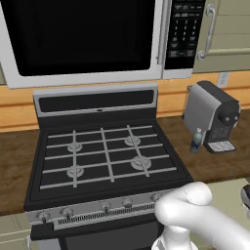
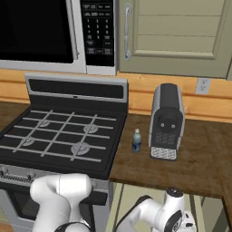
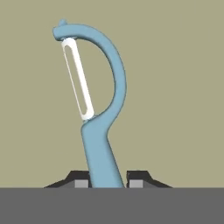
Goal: Pick the peeler from the drawer and place it on the counter.
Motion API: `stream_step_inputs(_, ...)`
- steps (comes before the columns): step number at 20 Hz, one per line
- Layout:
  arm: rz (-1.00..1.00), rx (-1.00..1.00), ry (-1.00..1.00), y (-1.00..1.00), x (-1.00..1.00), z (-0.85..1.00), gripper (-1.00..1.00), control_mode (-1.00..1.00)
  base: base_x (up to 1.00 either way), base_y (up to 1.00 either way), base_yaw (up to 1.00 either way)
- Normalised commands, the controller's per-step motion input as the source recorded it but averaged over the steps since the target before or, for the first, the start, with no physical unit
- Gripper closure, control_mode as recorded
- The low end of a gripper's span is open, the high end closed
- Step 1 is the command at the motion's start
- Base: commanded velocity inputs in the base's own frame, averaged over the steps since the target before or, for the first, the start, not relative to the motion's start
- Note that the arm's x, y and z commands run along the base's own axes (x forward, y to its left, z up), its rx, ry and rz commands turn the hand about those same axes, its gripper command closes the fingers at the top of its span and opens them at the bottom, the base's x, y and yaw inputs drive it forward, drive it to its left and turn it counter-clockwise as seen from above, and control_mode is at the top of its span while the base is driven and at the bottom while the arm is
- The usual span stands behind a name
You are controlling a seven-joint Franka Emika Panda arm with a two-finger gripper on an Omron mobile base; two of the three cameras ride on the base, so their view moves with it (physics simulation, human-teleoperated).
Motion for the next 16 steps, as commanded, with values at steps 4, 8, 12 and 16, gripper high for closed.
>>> stream_step_inputs(4,-0.07,0.0,0.07,-0.21,-0.44,0.81,1.0,-1.0,0.0,0.0,0.0)
stream_step_inputs(8,-0.1,0.0,0.12,-0.06,-0.46,0.96,1.0,-1.0,0.0,0.0,0.0)
stream_step_inputs(12,-0.01,0.0,0.04,0.21,-0.06,1.0,1.0,-1.0,0.0,0.0,0.0)
stream_step_inputs(16,-0.02,0.0,0.0,0.64,0.14,1.0,1.0,-1.0,0.0,0.0,0.0)
